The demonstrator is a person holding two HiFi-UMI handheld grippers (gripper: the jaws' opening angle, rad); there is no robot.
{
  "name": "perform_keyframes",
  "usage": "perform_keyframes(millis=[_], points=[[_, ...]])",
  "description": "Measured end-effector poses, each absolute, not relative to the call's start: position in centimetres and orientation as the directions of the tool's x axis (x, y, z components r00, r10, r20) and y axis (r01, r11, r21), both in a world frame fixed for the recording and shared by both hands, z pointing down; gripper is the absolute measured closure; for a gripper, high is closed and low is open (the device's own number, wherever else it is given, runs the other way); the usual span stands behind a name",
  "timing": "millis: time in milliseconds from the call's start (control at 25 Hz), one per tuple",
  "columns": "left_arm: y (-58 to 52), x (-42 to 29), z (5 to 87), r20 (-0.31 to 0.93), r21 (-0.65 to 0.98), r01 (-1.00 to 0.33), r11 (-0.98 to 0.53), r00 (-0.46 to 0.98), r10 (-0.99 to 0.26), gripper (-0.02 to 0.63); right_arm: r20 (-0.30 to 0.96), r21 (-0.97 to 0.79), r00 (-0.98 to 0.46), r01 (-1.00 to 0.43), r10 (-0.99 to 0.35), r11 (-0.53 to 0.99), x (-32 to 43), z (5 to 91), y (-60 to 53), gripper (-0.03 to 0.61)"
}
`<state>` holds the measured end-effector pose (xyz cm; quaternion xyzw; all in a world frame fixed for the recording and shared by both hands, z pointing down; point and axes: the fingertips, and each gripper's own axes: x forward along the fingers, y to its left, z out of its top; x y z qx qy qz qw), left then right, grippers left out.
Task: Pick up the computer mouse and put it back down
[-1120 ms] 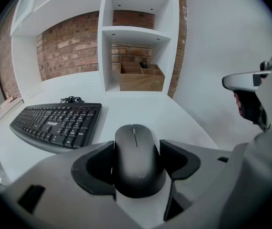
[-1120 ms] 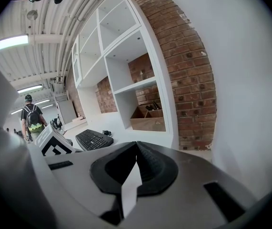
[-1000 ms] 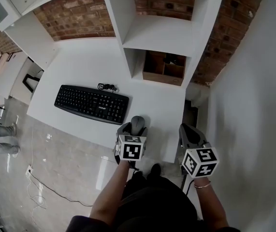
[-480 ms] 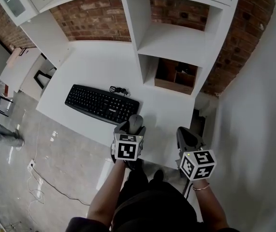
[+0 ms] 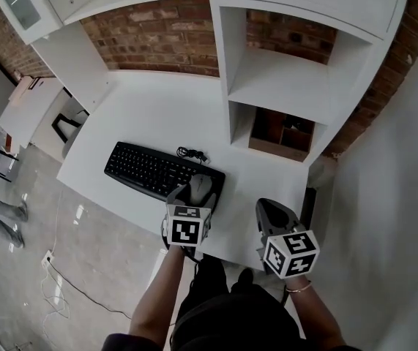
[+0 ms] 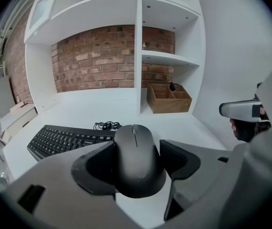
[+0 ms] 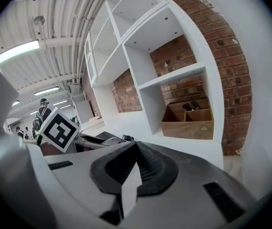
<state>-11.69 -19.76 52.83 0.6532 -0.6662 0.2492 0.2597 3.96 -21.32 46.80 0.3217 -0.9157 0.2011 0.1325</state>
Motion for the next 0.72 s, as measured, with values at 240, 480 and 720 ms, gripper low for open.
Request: perform_keyframes(millis=[240, 480, 720], points=[[-22.5, -16.2, 52.4, 0.669, 0.014, -1.000, -0.013, 0.019, -0.743, 0.313, 0.371, -0.279, -0.755, -0.646, -0.541, 0.711, -1.4, 46.5, -23.0, 0.574], [-25.5, -20.0, 51.7, 0.656, 0.019, -0.998, -0.063, 0.060, -0.753, 0.313, 0.367, -0.262, -0.742, -0.661, -0.561, 0.703, -5.8, 45.8, -24.5, 0.574], [-28.5, -23.5, 51.1, 0.638, -0.013, -0.995, -0.103, 0.071, -0.767, 0.313, 0.371, -0.234, -0.718, -0.686, -0.589, 0.689, -8.9, 45.6, -25.5, 0.574]])
